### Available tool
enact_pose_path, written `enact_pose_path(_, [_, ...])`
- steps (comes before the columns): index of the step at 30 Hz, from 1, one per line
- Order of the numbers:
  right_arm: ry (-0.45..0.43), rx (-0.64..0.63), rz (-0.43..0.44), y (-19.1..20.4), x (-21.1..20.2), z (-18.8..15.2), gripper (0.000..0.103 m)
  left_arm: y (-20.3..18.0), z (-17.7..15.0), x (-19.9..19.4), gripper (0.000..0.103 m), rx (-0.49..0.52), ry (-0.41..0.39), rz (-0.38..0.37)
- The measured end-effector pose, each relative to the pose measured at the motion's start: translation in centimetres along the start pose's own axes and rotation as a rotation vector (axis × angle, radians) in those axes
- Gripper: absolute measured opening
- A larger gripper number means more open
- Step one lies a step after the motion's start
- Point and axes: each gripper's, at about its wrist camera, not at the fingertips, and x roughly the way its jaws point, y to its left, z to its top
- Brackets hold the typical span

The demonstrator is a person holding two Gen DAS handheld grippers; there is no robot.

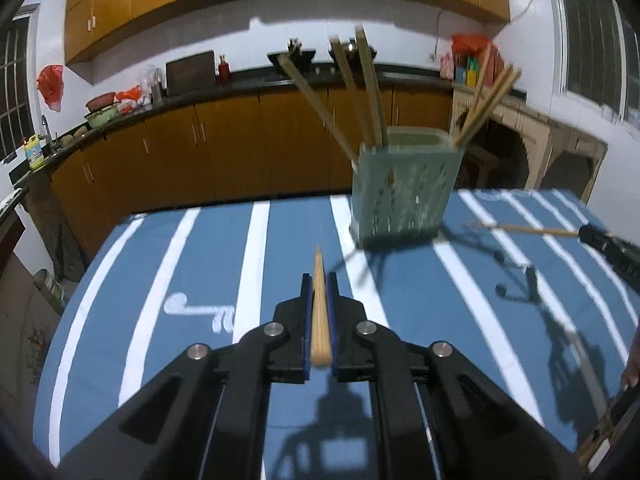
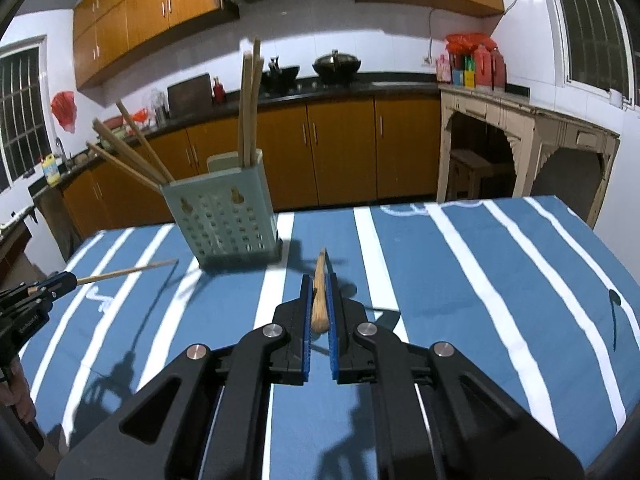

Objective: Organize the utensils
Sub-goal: 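Lift both chopsticks upright and carry them above the green holder, then lower both chopsticks into the green holder and open both tools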

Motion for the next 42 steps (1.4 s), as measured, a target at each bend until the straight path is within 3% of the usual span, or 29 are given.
enact_pose_path(9, [-0.087,0.025,0.031,0.1,-1.9,1.8,0.007,1.6,2.6,-3.1,0.008,-0.084,-0.127,-0.043])
enact_pose_path(19, [-0.136,0.034,0.061,0.5,-2.4,3.3,0.007,2.0,3.6,-4.1,0.008,-0.092,-0.16,-0.041])
enact_pose_path(25, [-0.191,0.042,0.095,0.8,-3.3,5.9,0.007,1.4,5.5,-5.1,0.008,-0.082,-0.196,-0.07])
enact_pose_path(33, [-0.261,0.03,0.154,2.2,-4.8,9.2,0.007,-0.1,9.4,-6.8,0.008,-0.076,-0.262,-0.13])
enact_pose_path(42, [-0.424,0.026,0.194,4.3,-5.5,14.3,0.007,-3.0,15.5,-7.6,0.008,-0.079,-0.402,-0.154])
